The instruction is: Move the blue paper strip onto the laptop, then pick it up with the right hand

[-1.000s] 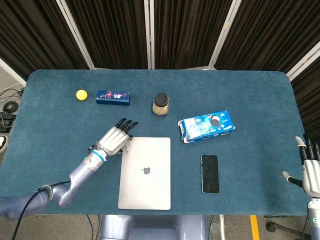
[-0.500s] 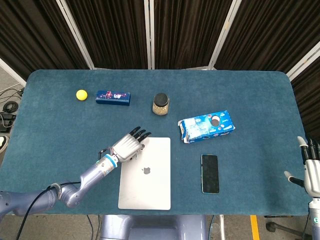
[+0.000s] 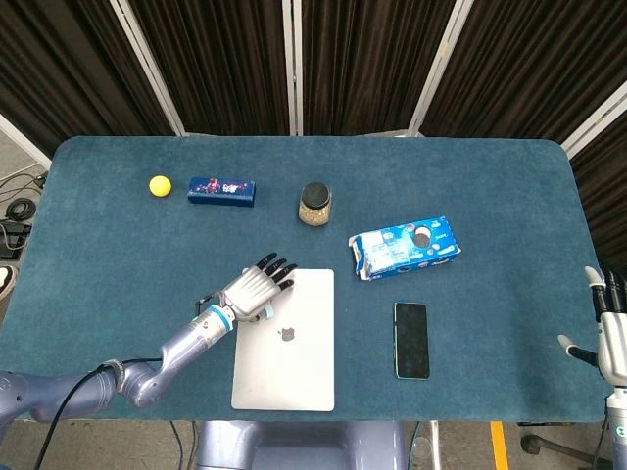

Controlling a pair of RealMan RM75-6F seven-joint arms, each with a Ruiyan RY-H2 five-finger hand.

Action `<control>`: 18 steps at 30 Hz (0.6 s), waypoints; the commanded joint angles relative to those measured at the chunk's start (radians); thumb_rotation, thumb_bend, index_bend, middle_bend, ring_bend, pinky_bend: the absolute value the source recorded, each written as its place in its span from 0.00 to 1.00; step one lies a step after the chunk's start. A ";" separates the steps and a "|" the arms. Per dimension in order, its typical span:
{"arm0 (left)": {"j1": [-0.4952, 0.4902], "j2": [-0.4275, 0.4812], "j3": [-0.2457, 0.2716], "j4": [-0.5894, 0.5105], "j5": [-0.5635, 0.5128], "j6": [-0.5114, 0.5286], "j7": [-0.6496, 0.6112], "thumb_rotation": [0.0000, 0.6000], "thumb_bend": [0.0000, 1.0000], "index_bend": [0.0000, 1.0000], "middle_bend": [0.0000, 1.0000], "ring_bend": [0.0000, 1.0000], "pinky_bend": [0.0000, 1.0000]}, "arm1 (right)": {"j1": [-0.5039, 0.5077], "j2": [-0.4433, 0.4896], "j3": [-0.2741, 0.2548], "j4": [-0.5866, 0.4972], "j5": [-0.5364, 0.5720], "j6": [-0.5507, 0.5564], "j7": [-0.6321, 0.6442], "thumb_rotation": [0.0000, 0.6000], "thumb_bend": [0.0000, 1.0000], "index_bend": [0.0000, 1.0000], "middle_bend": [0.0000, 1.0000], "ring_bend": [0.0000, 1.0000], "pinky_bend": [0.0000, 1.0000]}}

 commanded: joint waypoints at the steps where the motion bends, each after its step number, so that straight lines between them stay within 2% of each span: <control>1: 0.022 -0.013 -0.029 -0.021 0.005 0.079 -0.035 1.00 0.03 0.00 0.00 0.00 0.00 | 0.000 0.001 0.001 0.000 0.000 0.001 0.000 1.00 0.00 0.00 0.00 0.00 0.00; 8: 0.059 0.043 -0.056 -0.062 0.040 0.175 -0.125 1.00 0.03 0.00 0.00 0.00 0.00 | 0.000 -0.001 -0.005 -0.001 -0.009 0.000 -0.002 1.00 0.00 0.00 0.00 0.00 0.00; 12: 0.106 0.126 -0.072 -0.119 0.041 0.251 -0.156 1.00 0.03 0.00 0.00 0.00 0.00 | 0.002 -0.003 -0.009 -0.005 -0.016 -0.002 -0.006 1.00 0.00 0.00 0.00 0.00 0.00; 18: 0.183 0.224 -0.065 -0.198 0.021 0.338 -0.161 1.00 0.00 0.00 0.00 0.00 0.00 | 0.007 -0.005 -0.020 -0.012 -0.038 -0.005 -0.014 1.00 0.00 0.00 0.00 0.00 0.00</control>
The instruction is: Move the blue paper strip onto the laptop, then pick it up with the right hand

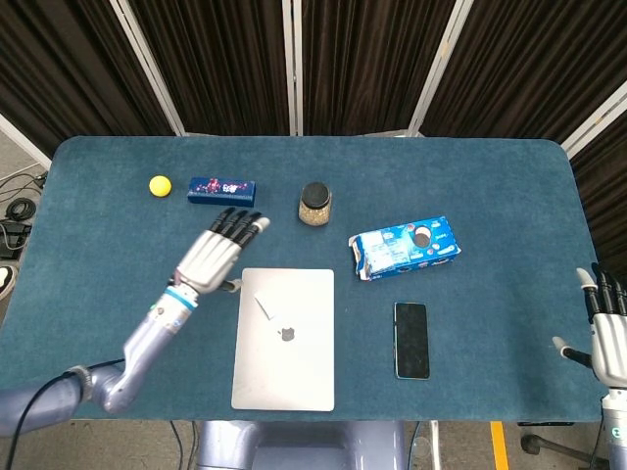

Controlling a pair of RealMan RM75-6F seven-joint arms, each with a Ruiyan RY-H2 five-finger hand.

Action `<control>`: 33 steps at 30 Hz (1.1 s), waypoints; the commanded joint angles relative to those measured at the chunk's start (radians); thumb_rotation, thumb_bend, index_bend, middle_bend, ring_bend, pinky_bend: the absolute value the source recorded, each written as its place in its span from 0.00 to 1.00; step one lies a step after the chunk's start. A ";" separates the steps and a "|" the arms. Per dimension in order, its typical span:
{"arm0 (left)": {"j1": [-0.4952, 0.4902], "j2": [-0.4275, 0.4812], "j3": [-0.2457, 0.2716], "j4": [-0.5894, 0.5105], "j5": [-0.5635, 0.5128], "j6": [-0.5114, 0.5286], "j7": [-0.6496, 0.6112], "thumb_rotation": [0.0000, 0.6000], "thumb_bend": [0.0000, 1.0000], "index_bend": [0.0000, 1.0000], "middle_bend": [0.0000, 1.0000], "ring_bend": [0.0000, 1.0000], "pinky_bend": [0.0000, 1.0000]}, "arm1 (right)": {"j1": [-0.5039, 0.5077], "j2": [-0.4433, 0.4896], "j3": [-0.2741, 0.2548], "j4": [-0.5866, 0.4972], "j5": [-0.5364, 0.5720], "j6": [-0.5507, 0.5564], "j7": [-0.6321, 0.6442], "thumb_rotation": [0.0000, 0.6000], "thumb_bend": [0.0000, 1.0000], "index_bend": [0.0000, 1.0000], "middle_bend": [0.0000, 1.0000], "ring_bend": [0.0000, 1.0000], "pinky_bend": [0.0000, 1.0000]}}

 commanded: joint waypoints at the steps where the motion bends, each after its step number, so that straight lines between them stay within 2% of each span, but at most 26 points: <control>1: 0.052 0.056 0.007 -0.048 -0.015 0.053 0.000 1.00 0.00 0.00 0.00 0.00 0.00 | 0.003 -0.001 -0.006 -0.003 -0.012 -0.001 -0.005 1.00 0.00 0.00 0.00 0.00 0.00; 6: 0.140 0.130 0.031 -0.121 -0.055 0.138 0.018 1.00 0.00 0.00 0.00 0.00 0.00 | 0.009 -0.001 -0.020 -0.011 -0.040 -0.007 -0.018 1.00 0.00 0.00 0.00 0.00 0.00; 12: 0.267 0.220 0.086 -0.211 -0.069 0.257 0.016 1.00 0.00 0.00 0.00 0.00 0.00 | 0.024 -0.004 -0.037 -0.022 -0.085 -0.016 -0.032 1.00 0.02 0.02 0.00 0.00 0.00; 16: 0.335 0.266 0.109 -0.254 -0.073 0.318 0.006 1.00 0.00 0.00 0.00 0.00 0.00 | 0.047 -0.010 -0.046 -0.022 -0.121 -0.036 -0.032 1.00 0.15 0.04 0.00 0.00 0.00; 20: 0.365 0.288 0.114 -0.266 -0.060 0.337 -0.020 1.00 0.00 0.00 0.00 0.00 0.00 | 0.096 -0.005 -0.053 -0.031 -0.167 -0.087 -0.050 1.00 0.34 0.08 0.00 0.00 0.00; 26: 0.383 0.314 0.108 -0.272 -0.021 0.358 -0.037 1.00 0.00 0.00 0.00 0.00 0.00 | 0.245 0.035 -0.056 -0.106 -0.257 -0.273 -0.091 1.00 0.54 0.11 0.00 0.00 0.00; 31: 0.389 0.332 0.104 -0.276 -0.016 0.347 -0.021 1.00 0.00 0.00 0.00 0.00 0.00 | 0.437 0.056 -0.025 -0.191 -0.264 -0.538 -0.127 1.00 0.64 0.12 0.00 0.00 0.00; 33: 0.390 0.338 0.099 -0.280 -0.019 0.341 -0.022 1.00 0.00 0.00 0.00 0.00 0.00 | 0.509 0.038 -0.003 -0.202 -0.255 -0.624 -0.154 1.00 0.72 0.12 0.00 0.00 0.00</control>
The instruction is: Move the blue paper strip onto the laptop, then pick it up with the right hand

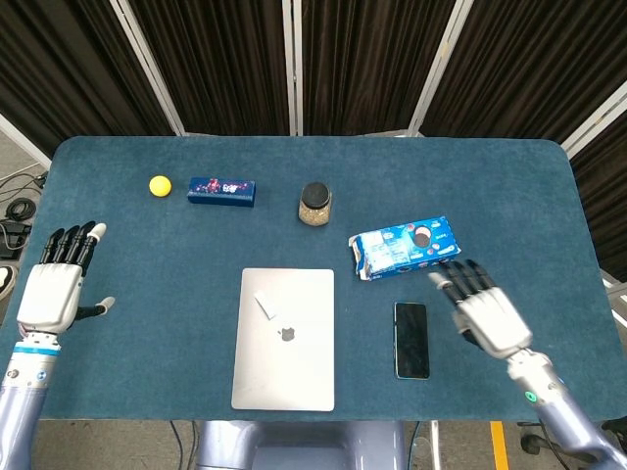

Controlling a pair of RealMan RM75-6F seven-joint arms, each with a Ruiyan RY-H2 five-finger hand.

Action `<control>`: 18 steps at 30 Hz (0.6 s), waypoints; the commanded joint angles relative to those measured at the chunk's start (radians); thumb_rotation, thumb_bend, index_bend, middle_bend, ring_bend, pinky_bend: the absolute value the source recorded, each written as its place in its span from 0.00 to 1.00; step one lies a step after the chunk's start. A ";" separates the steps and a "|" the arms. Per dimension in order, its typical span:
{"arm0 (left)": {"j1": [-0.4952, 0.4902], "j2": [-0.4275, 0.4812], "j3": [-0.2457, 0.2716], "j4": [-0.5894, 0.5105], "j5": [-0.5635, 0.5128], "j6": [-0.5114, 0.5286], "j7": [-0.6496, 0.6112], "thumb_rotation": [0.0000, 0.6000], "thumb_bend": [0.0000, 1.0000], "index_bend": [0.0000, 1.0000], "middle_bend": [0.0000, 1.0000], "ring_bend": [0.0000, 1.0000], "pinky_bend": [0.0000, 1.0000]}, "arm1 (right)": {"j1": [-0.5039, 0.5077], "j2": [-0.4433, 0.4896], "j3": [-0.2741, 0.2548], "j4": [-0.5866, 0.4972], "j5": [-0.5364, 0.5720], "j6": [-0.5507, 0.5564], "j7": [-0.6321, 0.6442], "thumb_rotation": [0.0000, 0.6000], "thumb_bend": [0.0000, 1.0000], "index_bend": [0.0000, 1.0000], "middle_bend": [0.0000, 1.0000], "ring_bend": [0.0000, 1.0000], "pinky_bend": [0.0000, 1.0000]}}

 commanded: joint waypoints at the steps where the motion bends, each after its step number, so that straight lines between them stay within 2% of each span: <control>1: 0.002 0.006 -0.007 -0.005 -0.004 -0.007 -0.003 1.00 0.00 0.00 0.00 0.00 0.00 | 0.198 -0.014 0.049 -0.064 -0.003 -0.228 -0.067 1.00 0.74 0.12 0.00 0.00 0.00; 8: 0.000 0.014 -0.029 0.009 -0.029 -0.039 -0.034 1.00 0.00 0.00 0.00 0.00 0.00 | 0.396 -0.165 0.118 0.001 0.043 -0.404 -0.157 1.00 0.80 0.14 0.00 0.00 0.00; 13: -0.004 0.014 -0.046 0.030 -0.055 -0.062 -0.049 1.00 0.00 0.00 0.00 0.00 0.00 | 0.509 -0.277 0.142 0.066 0.072 -0.496 -0.182 1.00 0.85 0.19 0.00 0.00 0.00; 18: -0.007 0.014 -0.059 0.039 -0.074 -0.076 -0.055 1.00 0.00 0.00 0.00 0.00 0.00 | 0.594 -0.384 0.151 0.147 0.109 -0.559 -0.200 1.00 0.86 0.23 0.00 0.00 0.00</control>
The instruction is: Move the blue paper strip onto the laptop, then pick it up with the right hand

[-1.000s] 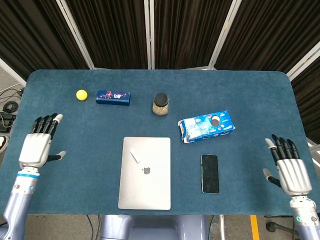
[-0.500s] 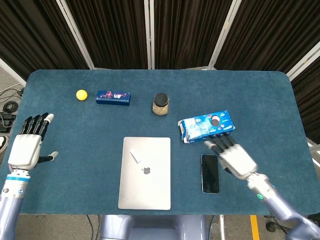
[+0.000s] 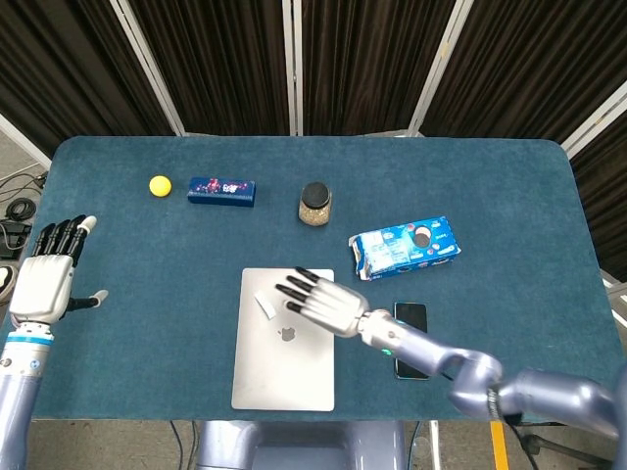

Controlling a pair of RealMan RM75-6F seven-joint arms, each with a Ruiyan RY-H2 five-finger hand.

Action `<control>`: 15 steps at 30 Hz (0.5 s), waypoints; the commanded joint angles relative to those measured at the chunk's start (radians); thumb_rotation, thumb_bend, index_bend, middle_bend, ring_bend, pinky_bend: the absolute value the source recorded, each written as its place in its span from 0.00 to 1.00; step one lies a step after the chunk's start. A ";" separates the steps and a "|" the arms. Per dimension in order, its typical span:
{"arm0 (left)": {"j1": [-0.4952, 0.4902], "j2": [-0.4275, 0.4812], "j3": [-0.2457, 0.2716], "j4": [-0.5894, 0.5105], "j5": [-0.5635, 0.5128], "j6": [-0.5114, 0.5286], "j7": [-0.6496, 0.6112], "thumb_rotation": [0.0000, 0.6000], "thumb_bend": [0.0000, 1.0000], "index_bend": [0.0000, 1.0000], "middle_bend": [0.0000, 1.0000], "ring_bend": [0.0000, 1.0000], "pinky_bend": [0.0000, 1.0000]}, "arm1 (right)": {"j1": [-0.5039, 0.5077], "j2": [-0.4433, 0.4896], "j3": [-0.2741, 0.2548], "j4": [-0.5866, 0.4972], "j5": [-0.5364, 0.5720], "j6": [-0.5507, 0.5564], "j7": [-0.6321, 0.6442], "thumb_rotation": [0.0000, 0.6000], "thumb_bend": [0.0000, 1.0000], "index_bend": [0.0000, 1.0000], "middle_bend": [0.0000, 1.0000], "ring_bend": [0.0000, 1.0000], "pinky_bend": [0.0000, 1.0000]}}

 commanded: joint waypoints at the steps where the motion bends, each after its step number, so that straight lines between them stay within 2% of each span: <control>1: -0.002 -0.002 -0.006 0.004 -0.005 -0.004 -0.002 1.00 0.00 0.00 0.00 0.00 0.00 | 0.065 -0.085 0.011 0.077 0.033 -0.051 -0.027 1.00 0.87 0.23 0.00 0.00 0.00; 10: -0.003 -0.007 -0.013 0.013 -0.007 -0.016 -0.002 1.00 0.00 0.00 0.00 0.00 0.00 | 0.147 -0.229 0.006 0.210 0.094 -0.072 -0.048 1.00 0.89 0.29 0.00 0.00 0.00; 15: -0.001 -0.009 -0.012 0.018 -0.003 -0.024 -0.008 1.00 0.00 0.00 0.00 0.00 0.00 | 0.178 -0.278 -0.003 0.266 0.129 -0.071 -0.089 1.00 0.90 0.31 0.00 0.00 0.00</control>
